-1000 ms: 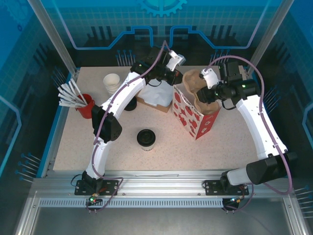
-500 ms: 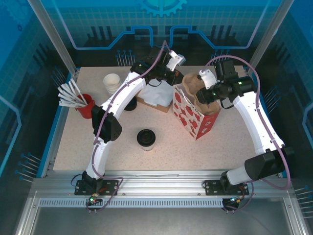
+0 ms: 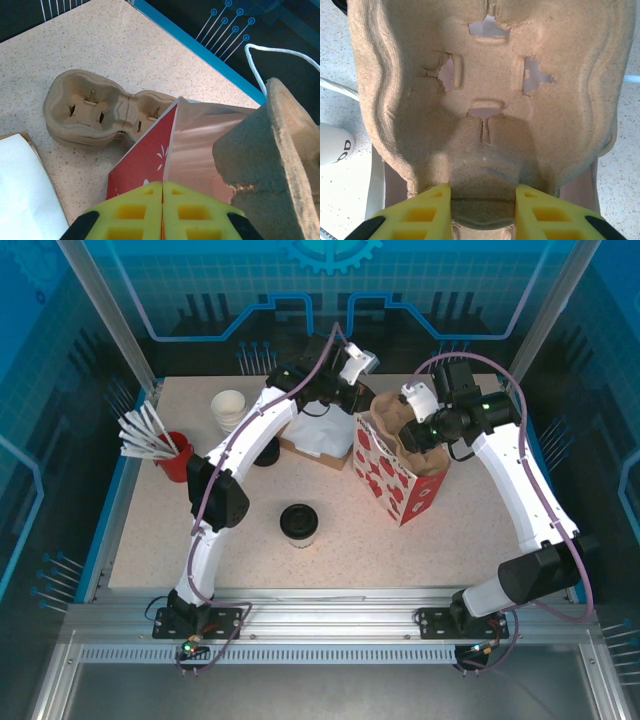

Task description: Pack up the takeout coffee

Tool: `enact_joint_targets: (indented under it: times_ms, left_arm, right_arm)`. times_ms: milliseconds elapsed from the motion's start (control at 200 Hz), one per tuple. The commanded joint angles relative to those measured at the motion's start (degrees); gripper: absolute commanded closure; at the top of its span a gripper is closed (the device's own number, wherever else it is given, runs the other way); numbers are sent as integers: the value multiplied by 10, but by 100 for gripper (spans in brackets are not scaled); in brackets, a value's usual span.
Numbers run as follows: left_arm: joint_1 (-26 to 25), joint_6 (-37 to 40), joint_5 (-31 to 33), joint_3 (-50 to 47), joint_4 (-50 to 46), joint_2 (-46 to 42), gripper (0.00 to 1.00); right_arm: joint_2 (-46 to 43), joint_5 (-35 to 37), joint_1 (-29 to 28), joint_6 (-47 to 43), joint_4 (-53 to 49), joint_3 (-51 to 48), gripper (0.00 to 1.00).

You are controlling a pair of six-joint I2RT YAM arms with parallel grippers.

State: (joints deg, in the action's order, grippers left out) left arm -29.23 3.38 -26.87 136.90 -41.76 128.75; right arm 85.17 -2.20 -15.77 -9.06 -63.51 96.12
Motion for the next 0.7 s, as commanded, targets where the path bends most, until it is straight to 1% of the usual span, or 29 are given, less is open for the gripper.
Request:
enact_joint_targets:
  times_ms: [0, 125, 695]
  left_arm:
    - [13, 4, -3, 7, 6, -19, 87]
    - [14, 2, 0, 8, 7, -21, 81]
    - [18, -5, 17, 9, 17, -23, 74]
  right_arm:
    - [8, 13, -7, -8, -38, 8, 70]
    - [13, 22, -8, -9, -43, 10, 70]
    - [33, 46, -24, -9, -73, 31, 70]
